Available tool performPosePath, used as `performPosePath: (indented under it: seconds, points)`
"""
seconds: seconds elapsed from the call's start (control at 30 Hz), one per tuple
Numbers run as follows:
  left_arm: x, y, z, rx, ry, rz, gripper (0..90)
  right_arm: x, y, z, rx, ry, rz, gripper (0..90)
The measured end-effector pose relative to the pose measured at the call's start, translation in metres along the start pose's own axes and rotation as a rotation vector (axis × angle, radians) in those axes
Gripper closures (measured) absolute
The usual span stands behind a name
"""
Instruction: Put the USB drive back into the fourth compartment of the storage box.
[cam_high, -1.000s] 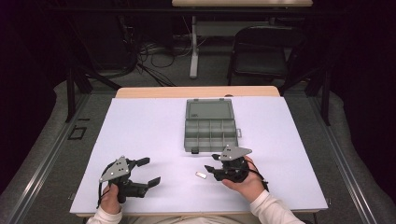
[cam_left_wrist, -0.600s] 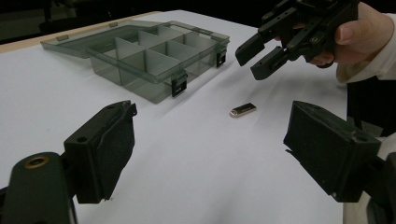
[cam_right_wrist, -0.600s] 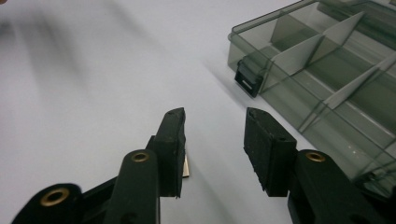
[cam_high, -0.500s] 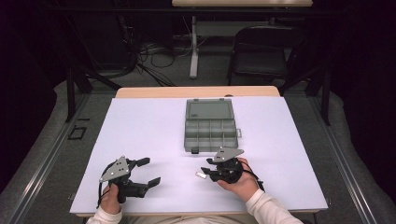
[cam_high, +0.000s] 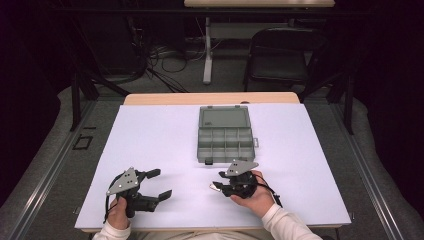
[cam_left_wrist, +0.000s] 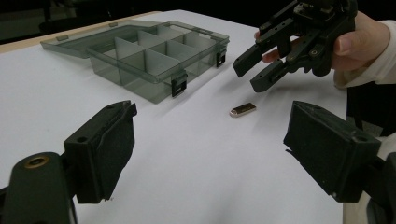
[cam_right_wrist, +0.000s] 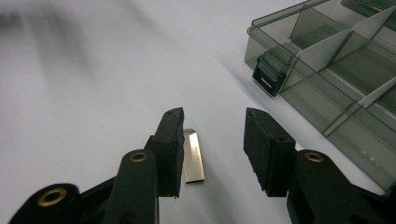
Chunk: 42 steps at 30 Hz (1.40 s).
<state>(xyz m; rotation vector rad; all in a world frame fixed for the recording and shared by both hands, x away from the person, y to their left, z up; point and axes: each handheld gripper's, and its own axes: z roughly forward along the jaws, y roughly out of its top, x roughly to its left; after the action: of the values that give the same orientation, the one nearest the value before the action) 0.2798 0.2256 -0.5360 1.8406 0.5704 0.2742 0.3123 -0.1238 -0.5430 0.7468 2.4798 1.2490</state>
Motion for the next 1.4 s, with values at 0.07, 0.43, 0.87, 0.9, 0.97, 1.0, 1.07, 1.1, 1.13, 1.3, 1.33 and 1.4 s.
performPosePath:
  seconds: [0.07, 0.43, 0.87, 0.9, 0.97, 1.0, 1.07, 1.1, 1.13, 1.3, 1.33, 1.4]
  points:
    - [0.000, 0.000, 0.000, 0.000, 0.000, -0.001, 15.7, 0.001, -0.001, 0.000, -0.007, 0.000, -0.002, 57.6]
    - [0.000, 0.000, 0.000, 0.000, -0.001, 0.000, 15.7, 0.000, -0.004, 0.003, -0.008, 0.012, 0.021, 60.9]
    - [0.000, 0.000, 0.000, 0.002, 0.000, -0.001, 15.7, 0.003, -0.008, 0.011, 0.035, 0.023, 0.008, 67.1]
    - [0.000, 0.000, 0.000, 0.002, 0.000, -0.001, 15.7, 0.003, -0.008, 0.011, 0.035, 0.023, 0.008, 67.1]
    - [0.000, 0.000, 0.000, 0.001, -0.001, -0.001, 15.7, 0.003, -0.008, 0.012, 0.037, 0.022, 0.004, 68.4]
    - [0.000, 0.000, 0.000, 0.002, -0.001, -0.002, 15.7, 0.003, -0.009, 0.012, 0.037, 0.027, 0.004, 69.2]
    - [0.000, 0.000, 0.000, 0.003, -0.001, -0.001, 15.7, 0.003, -0.009, 0.014, 0.044, 0.035, 0.004, 69.9]
    - [0.000, 0.000, 0.000, 0.002, -0.001, -0.001, 15.7, 0.003, -0.009, 0.014, 0.046, 0.032, 0.003, 69.8]
    - [0.000, 0.000, 0.000, 0.002, -0.001, -0.001, 15.7, 0.003, -0.009, 0.015, 0.046, 0.031, 0.001, 70.3]
    - [0.000, 0.000, 0.000, 0.006, -0.005, 0.002, 15.7, 0.003, -0.009, 0.017, 0.057, 0.039, 0.005, 71.2]
    - [0.000, 0.000, 0.000, 0.006, -0.005, 0.002, 15.7, 0.003, -0.010, 0.018, 0.059, 0.041, 0.005, 71.2]
    - [0.000, 0.000, 0.000, 0.005, -0.005, -0.002, 15.7, 0.003, -0.010, 0.019, 0.059, 0.037, 0.000, 71.4]
